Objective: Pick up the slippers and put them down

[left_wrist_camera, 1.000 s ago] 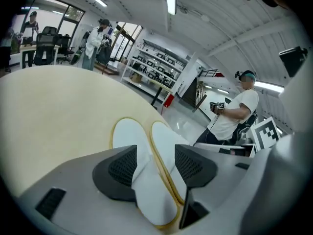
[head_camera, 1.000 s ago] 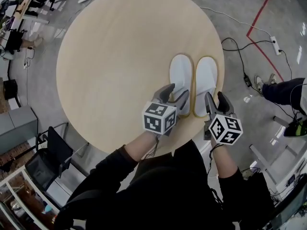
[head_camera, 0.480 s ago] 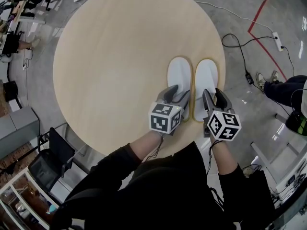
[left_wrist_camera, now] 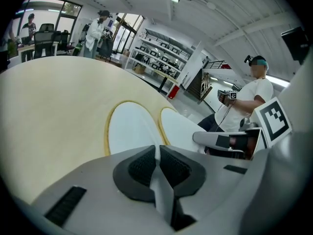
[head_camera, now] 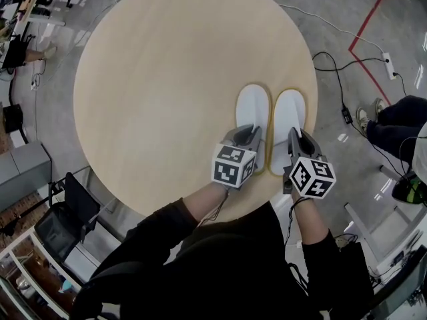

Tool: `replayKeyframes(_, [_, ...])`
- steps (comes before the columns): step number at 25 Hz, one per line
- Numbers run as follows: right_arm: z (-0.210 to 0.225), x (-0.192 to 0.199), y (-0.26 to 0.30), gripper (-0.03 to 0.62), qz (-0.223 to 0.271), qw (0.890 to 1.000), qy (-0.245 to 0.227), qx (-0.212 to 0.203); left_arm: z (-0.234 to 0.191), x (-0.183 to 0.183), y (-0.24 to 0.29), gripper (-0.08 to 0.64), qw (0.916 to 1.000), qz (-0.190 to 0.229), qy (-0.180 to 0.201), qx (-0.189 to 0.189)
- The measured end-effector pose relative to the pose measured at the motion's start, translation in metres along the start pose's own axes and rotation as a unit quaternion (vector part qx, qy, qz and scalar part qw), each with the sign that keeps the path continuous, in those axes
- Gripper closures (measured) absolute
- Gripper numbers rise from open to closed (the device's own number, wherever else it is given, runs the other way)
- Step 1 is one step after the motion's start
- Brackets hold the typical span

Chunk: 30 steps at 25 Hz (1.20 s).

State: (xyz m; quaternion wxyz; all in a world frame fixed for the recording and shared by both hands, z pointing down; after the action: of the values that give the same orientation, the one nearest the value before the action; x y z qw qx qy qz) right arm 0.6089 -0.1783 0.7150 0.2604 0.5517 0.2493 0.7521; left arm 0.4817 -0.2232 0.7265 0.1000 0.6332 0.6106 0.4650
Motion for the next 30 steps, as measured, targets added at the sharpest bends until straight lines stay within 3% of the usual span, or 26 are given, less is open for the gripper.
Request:
replayKeyframes(8, [-0.002,-0.001,-0.008,0.56,0.01,1.0,0.016,-0.006,0.002,-0.001,-0.007,0.531,0.9997,0.004,-0.005,0.025])
replayKeyframes(18, [-0.009,-0.019,-0.033,0.561,0.044,0.999,0.028,-0.007,0.019,-0.016,-0.03,0.529,0.999,0.042,0.001,0.014])
replayKeyframes(30, [-0.063,-0.041,-0.097,0.561,0.085,0.996,0.005,-0.013,0.035,-0.024,-0.121,0.529,0.9921,0.104,-0.048,0.052])
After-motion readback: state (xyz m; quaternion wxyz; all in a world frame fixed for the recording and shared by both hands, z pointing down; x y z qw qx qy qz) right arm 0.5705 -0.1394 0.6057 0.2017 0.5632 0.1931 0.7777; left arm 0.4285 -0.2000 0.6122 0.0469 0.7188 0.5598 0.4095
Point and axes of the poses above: the fingertips, and each gripper's own axes: y forward along the fingers, z to its right, x out of its underside, the point moved 3 cm from there along -y, backward along the fingers, and after that the axes turned 11 degrees about -y, right-handed, at the moved point
